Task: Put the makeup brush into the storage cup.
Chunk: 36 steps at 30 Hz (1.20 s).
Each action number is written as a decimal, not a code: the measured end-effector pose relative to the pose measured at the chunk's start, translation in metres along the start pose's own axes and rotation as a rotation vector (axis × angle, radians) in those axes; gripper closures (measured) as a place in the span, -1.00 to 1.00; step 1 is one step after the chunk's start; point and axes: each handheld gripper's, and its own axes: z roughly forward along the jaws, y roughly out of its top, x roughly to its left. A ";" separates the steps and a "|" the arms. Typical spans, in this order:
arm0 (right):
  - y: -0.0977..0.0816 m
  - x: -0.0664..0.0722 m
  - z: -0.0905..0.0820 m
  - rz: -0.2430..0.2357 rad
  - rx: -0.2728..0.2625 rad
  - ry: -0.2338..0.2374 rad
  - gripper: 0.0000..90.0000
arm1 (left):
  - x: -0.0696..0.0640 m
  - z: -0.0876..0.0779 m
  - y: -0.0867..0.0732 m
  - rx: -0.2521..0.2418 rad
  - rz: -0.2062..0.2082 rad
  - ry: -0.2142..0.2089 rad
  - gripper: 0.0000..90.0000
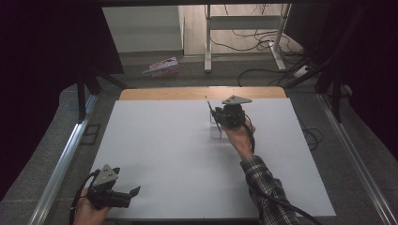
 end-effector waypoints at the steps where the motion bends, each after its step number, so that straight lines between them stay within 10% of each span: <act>1: 0.000 0.000 0.000 0.000 0.000 0.000 0.32 | 0.000 0.000 0.000 0.001 0.000 0.000 -1.00; 12: 0.012 0.006 0.006 0.001 0.014 -0.004 -0.93 | 0.000 0.000 0.000 0.003 0.001 0.001 -1.00; 36: 0.012 0.010 0.002 0.039 0.053 0.036 -0.96 | 0.001 -0.001 0.000 -0.012 -0.009 0.003 -1.00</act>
